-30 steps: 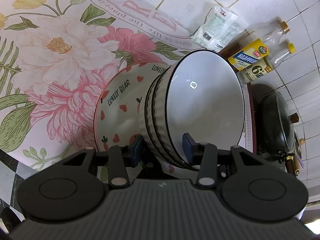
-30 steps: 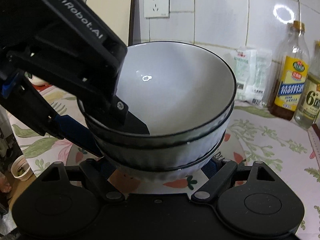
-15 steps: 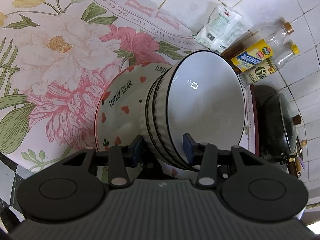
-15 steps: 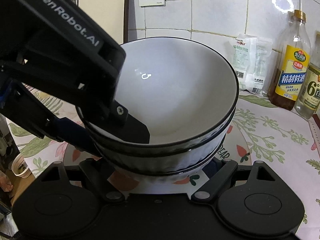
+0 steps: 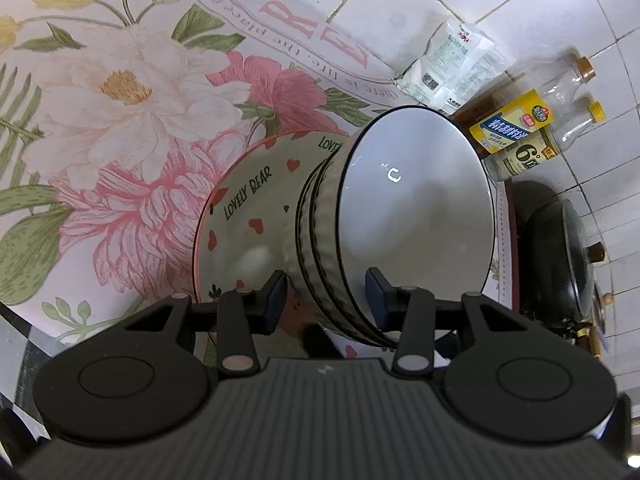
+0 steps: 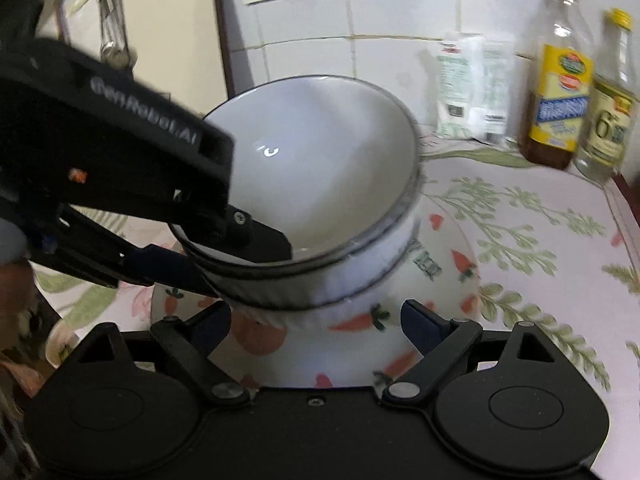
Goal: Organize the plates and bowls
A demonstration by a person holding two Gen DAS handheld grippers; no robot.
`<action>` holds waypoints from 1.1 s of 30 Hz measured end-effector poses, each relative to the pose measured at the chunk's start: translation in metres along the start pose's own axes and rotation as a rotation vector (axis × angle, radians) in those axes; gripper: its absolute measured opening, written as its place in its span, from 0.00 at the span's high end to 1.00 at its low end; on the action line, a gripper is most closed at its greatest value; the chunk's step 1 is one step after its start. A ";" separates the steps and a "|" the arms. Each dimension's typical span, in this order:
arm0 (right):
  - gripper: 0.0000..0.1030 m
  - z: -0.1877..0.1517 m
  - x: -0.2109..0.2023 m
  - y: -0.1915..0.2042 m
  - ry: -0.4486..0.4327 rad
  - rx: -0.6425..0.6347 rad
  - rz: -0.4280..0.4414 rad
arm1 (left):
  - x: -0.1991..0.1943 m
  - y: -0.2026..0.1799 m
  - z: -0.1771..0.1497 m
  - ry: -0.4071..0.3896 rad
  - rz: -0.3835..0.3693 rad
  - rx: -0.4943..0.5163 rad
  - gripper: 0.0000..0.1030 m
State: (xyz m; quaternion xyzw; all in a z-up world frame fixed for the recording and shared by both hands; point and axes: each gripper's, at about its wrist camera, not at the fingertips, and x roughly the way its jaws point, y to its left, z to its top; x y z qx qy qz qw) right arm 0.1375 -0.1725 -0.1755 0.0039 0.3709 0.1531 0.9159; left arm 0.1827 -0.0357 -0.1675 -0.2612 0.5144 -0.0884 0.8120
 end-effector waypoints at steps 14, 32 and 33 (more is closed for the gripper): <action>0.09 -0.005 -0.083 -0.003 -0.074 0.153 -0.072 | -0.072 -0.018 -0.025 -0.138 0.016 0.223 0.50; 0.07 0.019 -0.200 0.021 -0.102 0.164 -0.323 | -0.200 -0.038 -0.074 -0.309 0.138 0.382 0.29; 0.07 0.019 -0.204 0.025 -0.094 0.146 -0.334 | -0.204 -0.038 -0.078 -0.313 0.130 0.381 0.22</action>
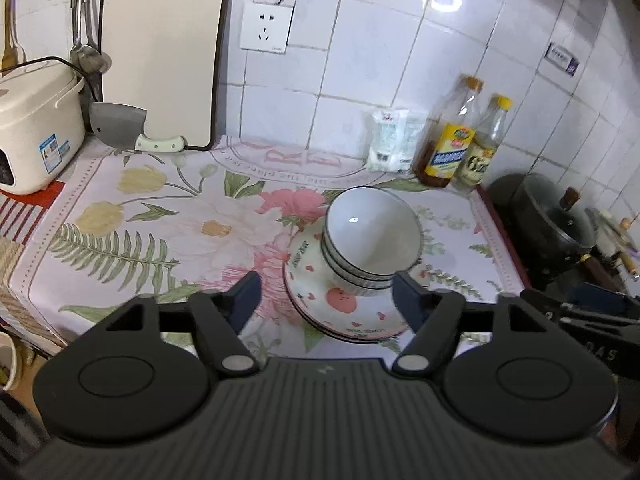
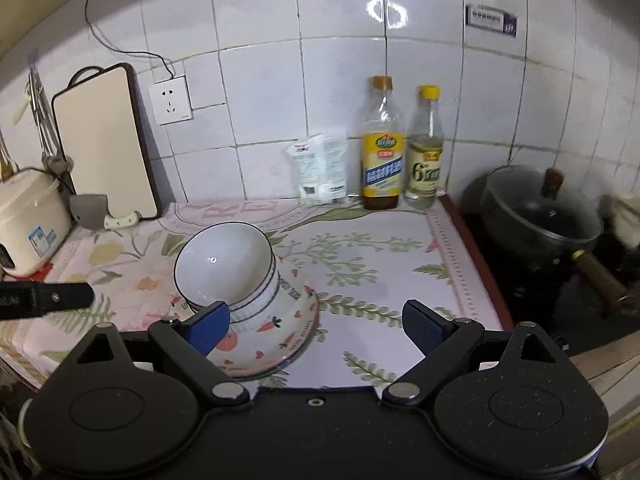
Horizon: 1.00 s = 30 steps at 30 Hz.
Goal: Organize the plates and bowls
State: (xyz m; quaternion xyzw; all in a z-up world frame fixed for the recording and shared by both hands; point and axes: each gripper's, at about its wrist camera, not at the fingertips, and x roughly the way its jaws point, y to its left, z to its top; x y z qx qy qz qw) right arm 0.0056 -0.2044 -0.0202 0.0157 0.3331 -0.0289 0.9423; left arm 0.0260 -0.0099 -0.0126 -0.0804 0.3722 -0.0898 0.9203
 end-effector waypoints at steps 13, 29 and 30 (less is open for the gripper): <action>0.05 -0.017 -0.045 0.005 -0.002 -0.008 -0.056 | -0.034 -0.017 -0.030 -0.017 0.112 0.091 0.06; 0.05 -0.030 -0.053 0.014 -0.062 -0.113 -0.111 | -0.030 -0.024 -0.048 -0.081 0.218 0.130 0.06; 0.05 -0.030 -0.053 0.012 -0.066 -0.107 -0.116 | -0.030 -0.025 -0.048 -0.081 0.224 0.139 0.06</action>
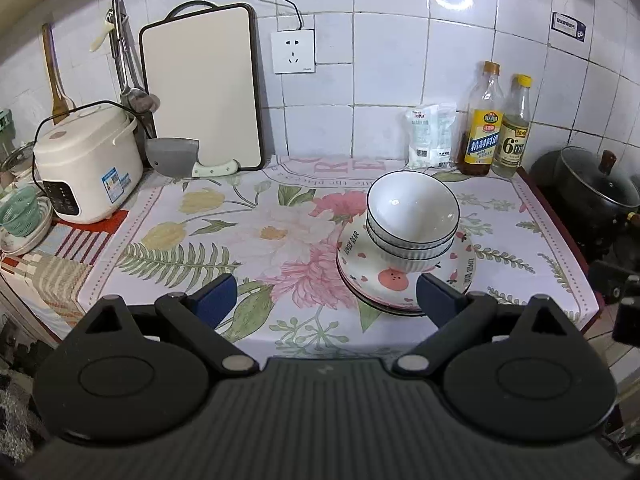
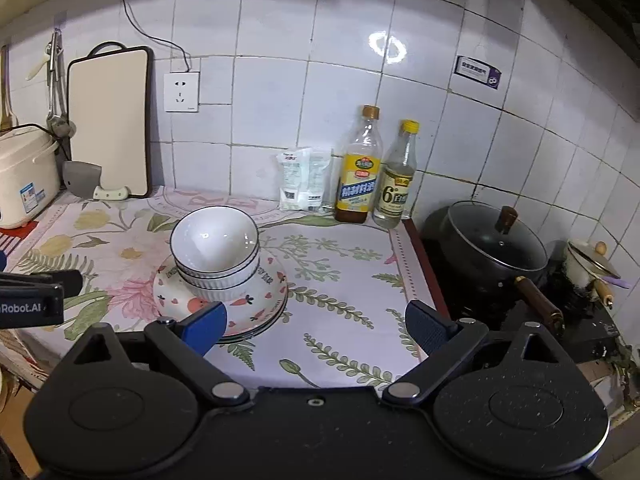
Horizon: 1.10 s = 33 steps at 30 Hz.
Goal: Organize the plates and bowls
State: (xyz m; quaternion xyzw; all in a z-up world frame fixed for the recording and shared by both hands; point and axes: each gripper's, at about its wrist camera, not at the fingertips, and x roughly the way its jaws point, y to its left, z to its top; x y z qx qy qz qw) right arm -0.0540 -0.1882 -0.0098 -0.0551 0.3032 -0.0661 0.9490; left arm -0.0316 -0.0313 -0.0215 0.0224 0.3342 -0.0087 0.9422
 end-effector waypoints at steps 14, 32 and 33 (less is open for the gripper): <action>0.05 -0.010 -0.005 -0.013 -0.026 0.040 -0.031 | -0.001 -0.015 -0.009 0.002 0.011 0.043 0.05; 0.05 -0.020 -0.006 -0.013 -0.038 0.061 0.003 | -0.010 -0.015 -0.011 -0.023 0.014 0.003 0.05; 0.05 -0.021 -0.006 -0.012 -0.039 0.061 0.006 | -0.010 -0.015 -0.011 -0.023 0.015 0.003 0.05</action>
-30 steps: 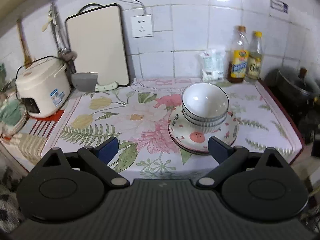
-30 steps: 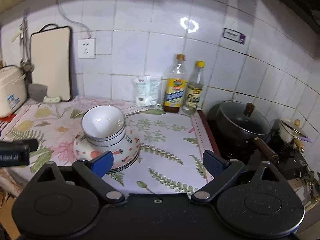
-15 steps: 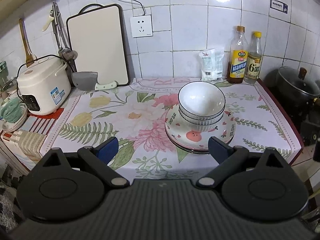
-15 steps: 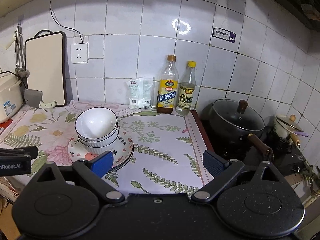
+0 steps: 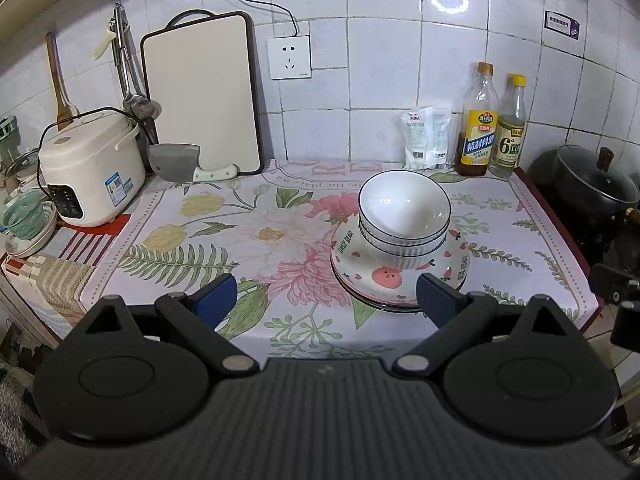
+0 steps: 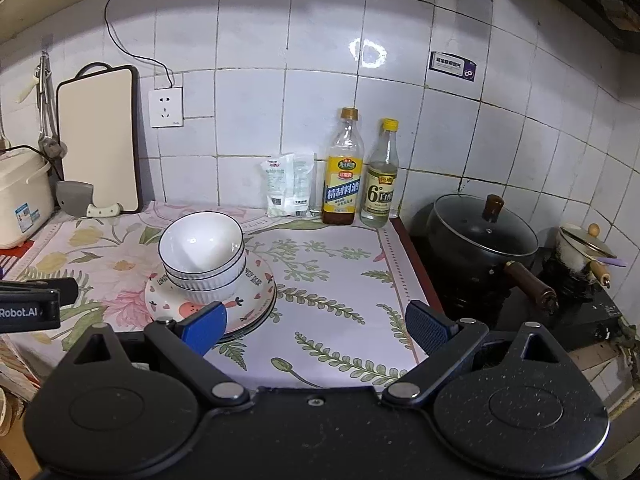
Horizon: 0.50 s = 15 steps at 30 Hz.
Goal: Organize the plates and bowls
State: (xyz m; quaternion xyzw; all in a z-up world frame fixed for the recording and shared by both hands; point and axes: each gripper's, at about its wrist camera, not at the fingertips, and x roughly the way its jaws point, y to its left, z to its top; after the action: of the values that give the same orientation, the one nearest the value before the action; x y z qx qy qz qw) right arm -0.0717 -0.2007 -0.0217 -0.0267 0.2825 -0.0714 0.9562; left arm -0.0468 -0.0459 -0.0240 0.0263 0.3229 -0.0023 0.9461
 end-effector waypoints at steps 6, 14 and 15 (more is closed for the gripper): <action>0.05 -0.001 -0.001 0.002 -0.002 0.002 0.000 | -0.001 0.000 0.001 0.003 -0.004 0.002 0.05; 0.05 -0.002 0.001 0.002 0.002 0.001 0.002 | -0.001 0.000 0.001 0.002 -0.004 0.003 0.05; 0.05 -0.002 0.001 0.003 0.002 0.000 0.001 | -0.002 0.001 0.001 0.002 -0.002 0.001 0.05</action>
State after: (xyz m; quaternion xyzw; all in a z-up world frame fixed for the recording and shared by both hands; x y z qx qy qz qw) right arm -0.0719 -0.1984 -0.0245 -0.0266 0.2835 -0.0709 0.9560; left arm -0.0477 -0.0454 -0.0222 0.0262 0.3240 -0.0035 0.9457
